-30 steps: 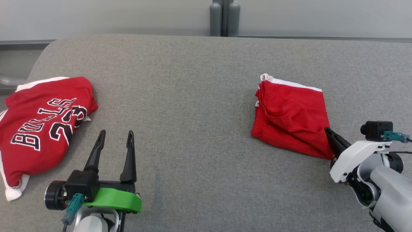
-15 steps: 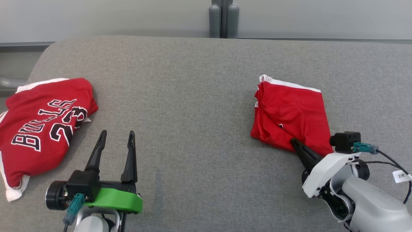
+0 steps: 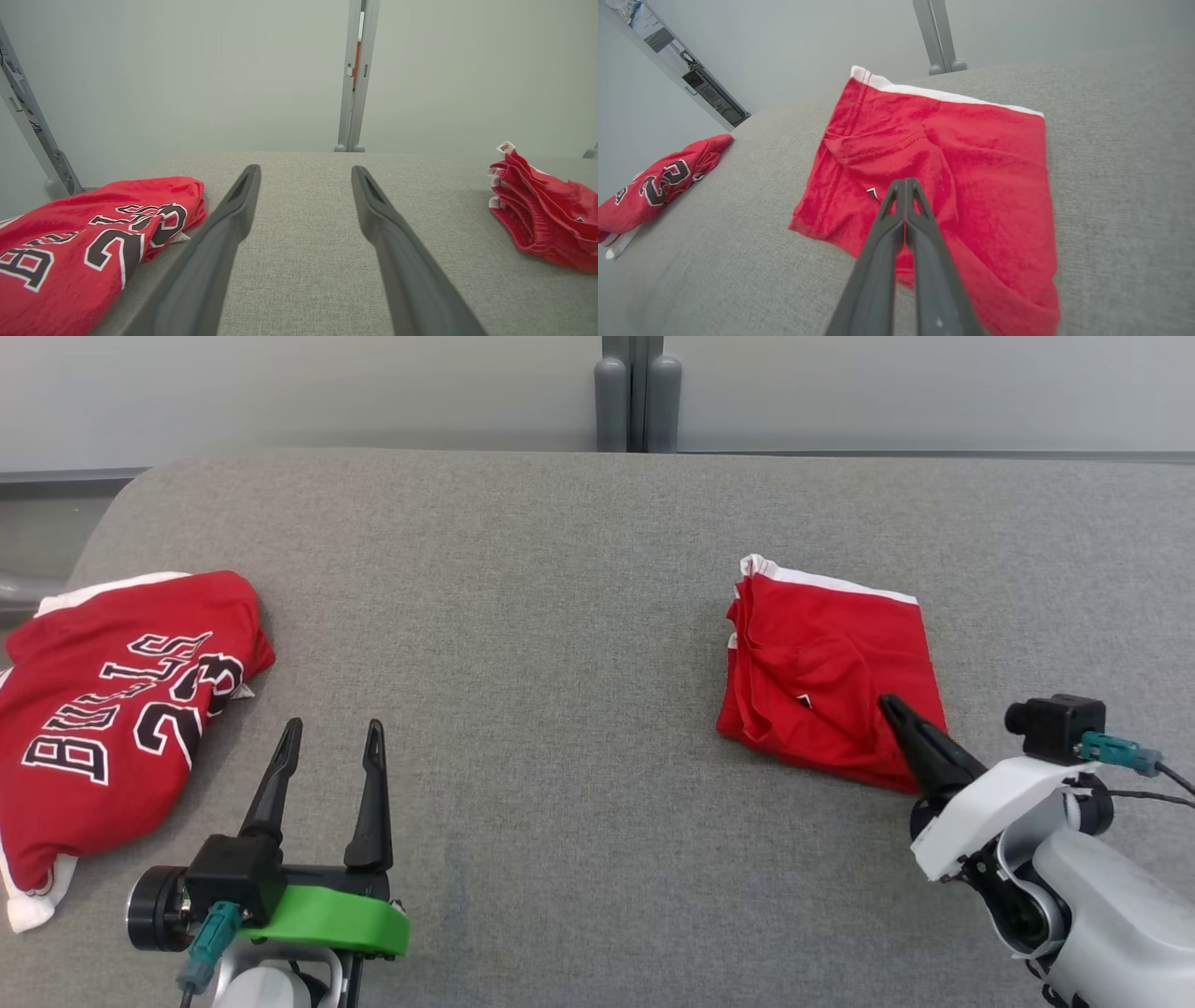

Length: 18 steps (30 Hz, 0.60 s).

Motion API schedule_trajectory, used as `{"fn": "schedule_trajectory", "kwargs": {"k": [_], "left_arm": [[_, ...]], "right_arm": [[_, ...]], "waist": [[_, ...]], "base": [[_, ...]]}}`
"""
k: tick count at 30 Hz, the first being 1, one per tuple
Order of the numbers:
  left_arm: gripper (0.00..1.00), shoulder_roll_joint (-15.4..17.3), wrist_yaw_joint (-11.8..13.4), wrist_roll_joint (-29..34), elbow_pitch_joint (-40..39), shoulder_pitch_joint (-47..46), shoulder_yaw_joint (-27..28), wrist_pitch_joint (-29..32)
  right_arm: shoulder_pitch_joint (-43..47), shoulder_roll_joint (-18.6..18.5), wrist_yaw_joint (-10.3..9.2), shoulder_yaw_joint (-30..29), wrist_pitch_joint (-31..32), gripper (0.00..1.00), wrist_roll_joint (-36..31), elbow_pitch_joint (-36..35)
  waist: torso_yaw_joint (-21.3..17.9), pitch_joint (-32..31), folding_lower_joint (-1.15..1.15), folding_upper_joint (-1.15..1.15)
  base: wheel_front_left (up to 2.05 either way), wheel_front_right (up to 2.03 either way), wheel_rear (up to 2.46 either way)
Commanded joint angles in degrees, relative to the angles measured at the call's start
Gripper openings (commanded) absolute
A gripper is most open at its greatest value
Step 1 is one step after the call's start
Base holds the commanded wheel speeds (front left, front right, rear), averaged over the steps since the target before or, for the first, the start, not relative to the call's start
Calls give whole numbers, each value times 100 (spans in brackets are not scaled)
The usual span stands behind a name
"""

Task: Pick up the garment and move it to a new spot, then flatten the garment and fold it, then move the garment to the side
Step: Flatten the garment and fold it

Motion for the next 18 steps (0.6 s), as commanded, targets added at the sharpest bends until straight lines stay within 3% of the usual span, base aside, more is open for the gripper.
{"fn": "schedule_trajectory", "kwargs": {"k": [1, 2, 3, 8, 18], "left_arm": [[100, 18, 1, -5, 8, 37, 1, -3], [100, 19, -2, -7, 14, 26, -5, -3], [100, 19, -3, -10, 22, 10, -15, -3], [100, 19, 3, -32, 19, -34, -58, -3], [100, 18, 2, -62, 24, -149, -131, -3]], "right_arm": [[67, -52, -3, -120, -14, 24, -87, 45], [57, -57, -3, -177, -14, 73, -123, 52], [39, -56, -3, -250, -14, 100, -149, 75], [-138, -96, -3, -301, -14, 100, -224, 259], [-871, -90, -3, 317, 112, 100, 11, 966]], "waist": [[-16, -1, 0, 0], [-17, -2, 0, 0], [-17, -4, 0, 0], [22, 10, 0, 0], [224, 172, 0, 0]], "base": [[0, 0, 0], [0, 0, 0], [0, 0, 0], [0, 0, 0], [0, 0, 0]]}}
